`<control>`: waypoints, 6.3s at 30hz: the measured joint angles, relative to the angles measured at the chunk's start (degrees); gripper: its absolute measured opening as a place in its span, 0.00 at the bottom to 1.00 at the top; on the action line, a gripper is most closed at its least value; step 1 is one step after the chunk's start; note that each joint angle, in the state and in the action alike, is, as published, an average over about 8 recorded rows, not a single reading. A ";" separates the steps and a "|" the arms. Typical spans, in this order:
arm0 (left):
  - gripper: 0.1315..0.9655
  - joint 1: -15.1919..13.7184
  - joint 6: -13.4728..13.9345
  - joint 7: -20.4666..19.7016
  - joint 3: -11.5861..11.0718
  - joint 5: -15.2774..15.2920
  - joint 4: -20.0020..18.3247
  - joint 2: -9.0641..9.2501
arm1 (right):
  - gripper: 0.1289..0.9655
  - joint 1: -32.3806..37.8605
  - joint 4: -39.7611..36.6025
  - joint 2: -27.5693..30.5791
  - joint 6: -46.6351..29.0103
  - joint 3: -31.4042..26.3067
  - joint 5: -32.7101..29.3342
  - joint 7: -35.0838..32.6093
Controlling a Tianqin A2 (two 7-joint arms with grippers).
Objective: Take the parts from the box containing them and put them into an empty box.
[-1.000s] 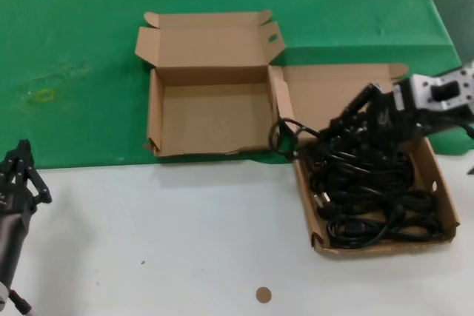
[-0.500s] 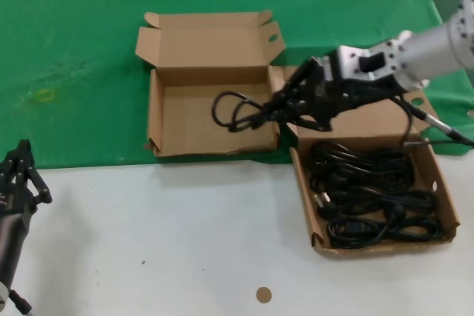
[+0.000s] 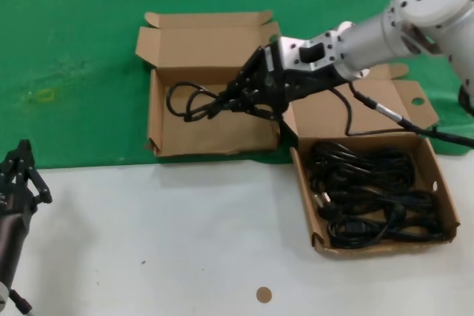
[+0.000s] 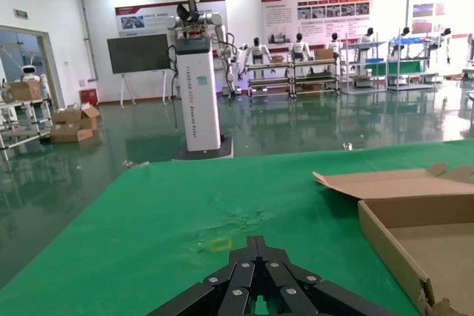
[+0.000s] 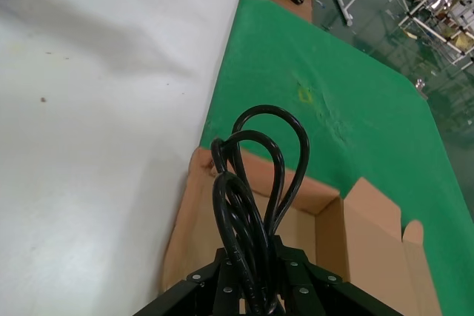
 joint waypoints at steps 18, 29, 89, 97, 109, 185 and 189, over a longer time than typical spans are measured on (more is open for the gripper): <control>0.01 0.00 0.00 0.00 0.00 0.00 0.00 0.00 | 0.10 1.16 -5.06 -4.24 5.16 -0.90 -1.97 -2.70; 0.01 0.00 0.00 0.00 0.00 0.00 0.00 0.00 | 0.18 2.40 -8.75 -5.72 6.93 -0.58 -2.10 -5.31; 0.64 0.00 0.00 0.02 0.00 -0.01 0.00 0.00 | 1.00 -33.44 20.80 -2.89 34.96 16.01 11.18 5.73; 0.83 0.00 0.00 0.02 0.00 -0.01 0.00 0.00 | 1.00 -41.31 27.30 -2.29 41.06 19.57 14.10 8.24; 0.97 0.00 0.00 0.01 0.00 -0.02 0.00 0.00 | 1.00 -53.06 36.93 -1.40 50.10 24.90 18.43 11.96; 1.00 0.00 0.00 0.03 0.00 -0.02 0.00 0.00 | 1.00 -68.51 49.66 -0.22 62.04 31.90 24.14 16.89; 1.00 0.00 0.00 0.03 0.00 -0.02 0.00 0.00 | 1.00 -68.51 49.66 -0.22 62.04 31.90 24.14 16.89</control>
